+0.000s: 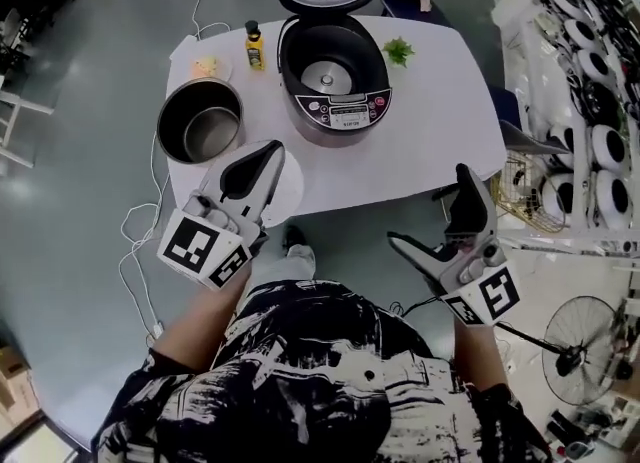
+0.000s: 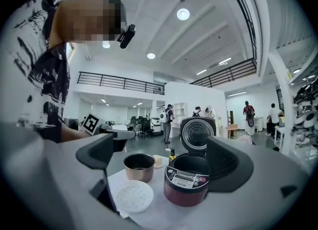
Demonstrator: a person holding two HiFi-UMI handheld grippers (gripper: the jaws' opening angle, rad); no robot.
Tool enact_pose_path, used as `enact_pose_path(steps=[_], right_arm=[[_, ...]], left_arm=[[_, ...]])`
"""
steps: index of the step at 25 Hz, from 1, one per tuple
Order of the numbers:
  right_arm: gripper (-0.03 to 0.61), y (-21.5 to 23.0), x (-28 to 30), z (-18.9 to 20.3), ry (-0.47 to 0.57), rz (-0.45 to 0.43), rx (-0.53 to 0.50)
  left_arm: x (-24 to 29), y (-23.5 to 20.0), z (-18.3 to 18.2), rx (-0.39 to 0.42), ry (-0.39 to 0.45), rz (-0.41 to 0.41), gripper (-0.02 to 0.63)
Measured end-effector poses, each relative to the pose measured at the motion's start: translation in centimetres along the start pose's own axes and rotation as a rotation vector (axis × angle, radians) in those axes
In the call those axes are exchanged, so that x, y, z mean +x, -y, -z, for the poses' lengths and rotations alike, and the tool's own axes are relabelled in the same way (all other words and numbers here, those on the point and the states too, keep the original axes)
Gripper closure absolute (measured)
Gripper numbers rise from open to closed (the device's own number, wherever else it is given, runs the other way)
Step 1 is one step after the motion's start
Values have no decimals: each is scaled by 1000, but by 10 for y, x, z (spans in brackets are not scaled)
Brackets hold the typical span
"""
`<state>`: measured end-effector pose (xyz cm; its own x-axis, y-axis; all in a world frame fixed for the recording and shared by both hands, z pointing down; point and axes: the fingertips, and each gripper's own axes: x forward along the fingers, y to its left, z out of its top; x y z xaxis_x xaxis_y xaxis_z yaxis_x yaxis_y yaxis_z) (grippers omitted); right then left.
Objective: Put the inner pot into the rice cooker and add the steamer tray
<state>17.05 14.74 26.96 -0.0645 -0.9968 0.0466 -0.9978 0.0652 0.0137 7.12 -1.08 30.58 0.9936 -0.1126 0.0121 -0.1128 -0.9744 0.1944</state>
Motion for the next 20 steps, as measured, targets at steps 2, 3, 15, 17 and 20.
enact_pose_path(steps=[2,3,15,17,20], right_arm=[[38,17,23,-2,-3,-18,-5],[38,25,32,-3,-1,-25,-8],[38,87,101,19,-8,-299,33],[38,85,112,17,-7,-394,29],[38,79,132,3,15,-483,18]], left_arm=[[16,-20,-2,-9,-2,-15,609],[23,-28,-3,-6,-5,-20,609],[56,-80,-17,39,59,-315,609],[49,-77,-19,49,67,-390,609],[37,-75,-25,61,64,-467,609]])
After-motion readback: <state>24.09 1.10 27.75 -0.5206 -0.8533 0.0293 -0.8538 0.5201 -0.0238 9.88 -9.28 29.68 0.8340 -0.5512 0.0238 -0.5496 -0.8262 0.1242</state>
